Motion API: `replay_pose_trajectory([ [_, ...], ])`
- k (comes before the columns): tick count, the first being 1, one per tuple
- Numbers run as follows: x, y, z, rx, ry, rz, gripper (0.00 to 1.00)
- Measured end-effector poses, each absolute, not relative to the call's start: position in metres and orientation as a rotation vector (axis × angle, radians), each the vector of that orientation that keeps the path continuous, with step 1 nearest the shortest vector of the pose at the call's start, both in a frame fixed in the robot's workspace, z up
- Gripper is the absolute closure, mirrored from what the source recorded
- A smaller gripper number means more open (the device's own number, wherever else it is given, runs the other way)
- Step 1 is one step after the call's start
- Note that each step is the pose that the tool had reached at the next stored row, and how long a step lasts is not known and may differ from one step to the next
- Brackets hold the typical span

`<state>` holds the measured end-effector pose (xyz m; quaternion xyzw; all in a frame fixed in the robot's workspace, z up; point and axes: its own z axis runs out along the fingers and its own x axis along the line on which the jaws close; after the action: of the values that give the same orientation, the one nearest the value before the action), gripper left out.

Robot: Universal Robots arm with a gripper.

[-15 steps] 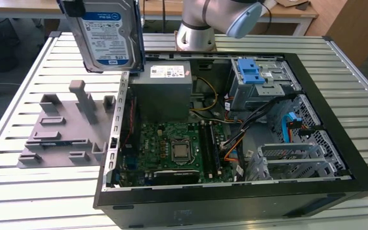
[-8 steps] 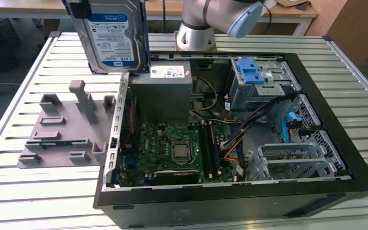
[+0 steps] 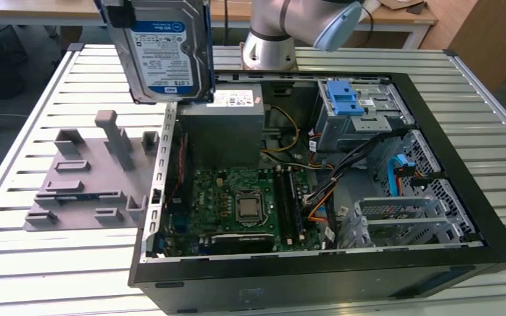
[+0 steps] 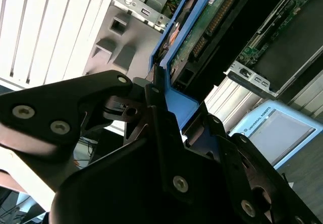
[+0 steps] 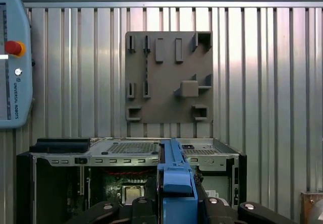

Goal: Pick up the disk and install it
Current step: 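Pick up the disk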

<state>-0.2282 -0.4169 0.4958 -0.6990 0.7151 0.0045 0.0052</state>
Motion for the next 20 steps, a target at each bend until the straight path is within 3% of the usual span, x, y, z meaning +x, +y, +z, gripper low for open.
replay_pose_trajectory([
  [20, -0.199, -0.429, 0.496, -2.188, 2.240, 0.014, 0.63],
])
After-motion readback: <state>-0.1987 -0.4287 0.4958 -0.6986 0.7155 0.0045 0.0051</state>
